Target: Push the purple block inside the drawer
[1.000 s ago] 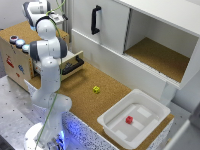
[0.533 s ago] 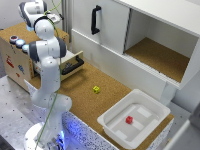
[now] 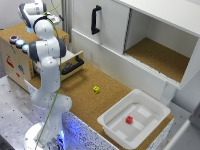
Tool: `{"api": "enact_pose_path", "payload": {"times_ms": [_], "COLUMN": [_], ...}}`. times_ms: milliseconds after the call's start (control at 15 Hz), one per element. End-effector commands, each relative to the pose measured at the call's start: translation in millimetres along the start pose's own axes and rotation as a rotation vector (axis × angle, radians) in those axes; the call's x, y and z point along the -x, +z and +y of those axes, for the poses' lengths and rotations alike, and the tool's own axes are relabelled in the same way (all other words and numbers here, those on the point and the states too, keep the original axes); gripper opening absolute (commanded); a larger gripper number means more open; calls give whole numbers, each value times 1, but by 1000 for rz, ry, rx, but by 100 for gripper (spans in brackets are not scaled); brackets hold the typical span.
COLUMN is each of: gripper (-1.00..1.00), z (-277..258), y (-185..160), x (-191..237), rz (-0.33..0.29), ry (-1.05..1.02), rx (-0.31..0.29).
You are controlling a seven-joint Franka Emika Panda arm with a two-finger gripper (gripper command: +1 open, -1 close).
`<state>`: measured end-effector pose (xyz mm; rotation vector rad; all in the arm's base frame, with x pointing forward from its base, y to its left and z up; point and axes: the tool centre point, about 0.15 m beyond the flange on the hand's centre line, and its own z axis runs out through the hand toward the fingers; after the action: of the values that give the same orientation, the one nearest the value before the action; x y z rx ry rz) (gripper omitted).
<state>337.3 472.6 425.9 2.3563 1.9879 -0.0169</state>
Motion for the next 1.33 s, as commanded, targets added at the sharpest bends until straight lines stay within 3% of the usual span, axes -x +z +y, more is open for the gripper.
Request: {"api": "enact_pose_path", "payload": {"times_ms": [0, 600, 1067, 1133, 1267], "gripper": [-100, -100, -100, 100, 100], "z": [7, 18, 21, 21, 18], "y": [12, 7, 1, -2, -16], "x": [36, 89, 93, 92, 88], "rz": [48, 29, 45, 42, 68], "ry": [57, 154, 191, 190, 177], "rx": [17, -5, 2, 6, 26]}}
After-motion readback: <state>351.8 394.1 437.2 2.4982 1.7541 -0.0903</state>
